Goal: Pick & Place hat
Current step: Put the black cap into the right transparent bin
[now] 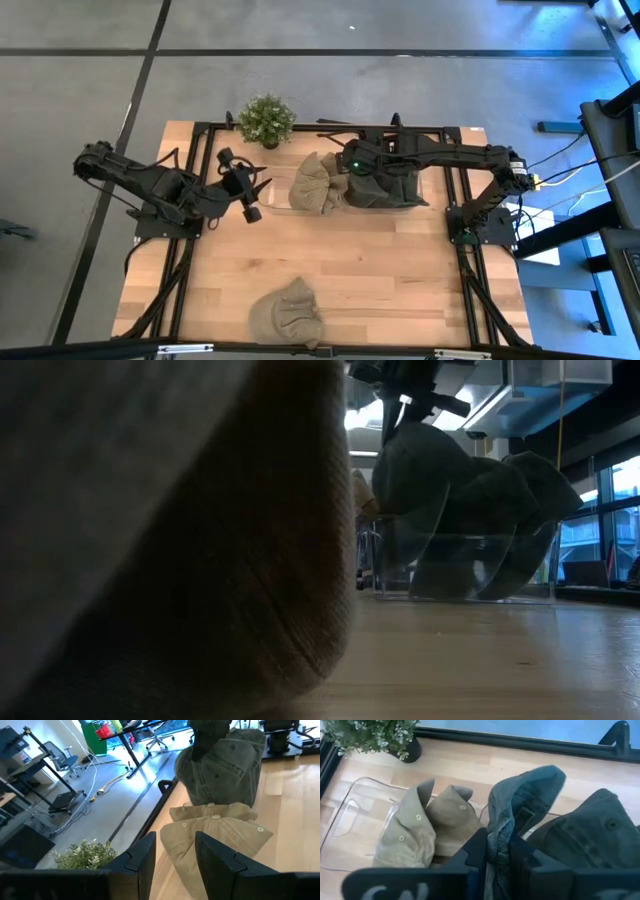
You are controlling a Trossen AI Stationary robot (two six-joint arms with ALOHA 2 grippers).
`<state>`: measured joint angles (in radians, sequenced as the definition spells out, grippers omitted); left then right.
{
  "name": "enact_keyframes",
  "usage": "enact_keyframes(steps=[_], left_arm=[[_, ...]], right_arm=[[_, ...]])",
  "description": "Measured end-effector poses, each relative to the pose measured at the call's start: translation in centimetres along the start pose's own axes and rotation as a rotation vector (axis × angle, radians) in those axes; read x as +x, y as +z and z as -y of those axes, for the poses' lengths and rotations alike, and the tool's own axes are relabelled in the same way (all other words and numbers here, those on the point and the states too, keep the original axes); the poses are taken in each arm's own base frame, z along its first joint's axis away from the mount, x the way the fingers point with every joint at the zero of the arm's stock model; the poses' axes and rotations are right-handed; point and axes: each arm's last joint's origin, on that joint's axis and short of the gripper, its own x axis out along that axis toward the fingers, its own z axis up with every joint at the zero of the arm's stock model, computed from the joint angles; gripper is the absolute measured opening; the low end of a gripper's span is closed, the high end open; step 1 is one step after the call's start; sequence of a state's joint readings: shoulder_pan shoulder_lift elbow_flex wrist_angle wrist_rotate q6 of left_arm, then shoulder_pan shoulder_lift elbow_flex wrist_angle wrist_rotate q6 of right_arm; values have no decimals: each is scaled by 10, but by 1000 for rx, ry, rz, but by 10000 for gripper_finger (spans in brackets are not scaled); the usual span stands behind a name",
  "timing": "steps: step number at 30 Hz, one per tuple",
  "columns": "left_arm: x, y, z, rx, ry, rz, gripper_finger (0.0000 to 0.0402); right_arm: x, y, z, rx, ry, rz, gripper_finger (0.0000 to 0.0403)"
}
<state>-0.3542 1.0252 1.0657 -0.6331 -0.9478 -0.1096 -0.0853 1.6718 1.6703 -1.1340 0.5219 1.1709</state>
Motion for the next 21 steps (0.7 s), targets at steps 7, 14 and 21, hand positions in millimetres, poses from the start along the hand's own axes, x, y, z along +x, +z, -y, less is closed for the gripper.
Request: enact_keyframes(steps=[7, 14, 21], left_arm=[[5, 0, -4, -10, 19, -13, 132], [9, 0, -7, -21, -6, -29, 132], [10, 0, -6, -31, -45, -36, 132]], right_arm=[[0, 0, 0, 0, 13, -36, 105], [1, 2, 1, -24, -9, 2, 160], [4, 5, 5, -133, -21, -22, 216]])
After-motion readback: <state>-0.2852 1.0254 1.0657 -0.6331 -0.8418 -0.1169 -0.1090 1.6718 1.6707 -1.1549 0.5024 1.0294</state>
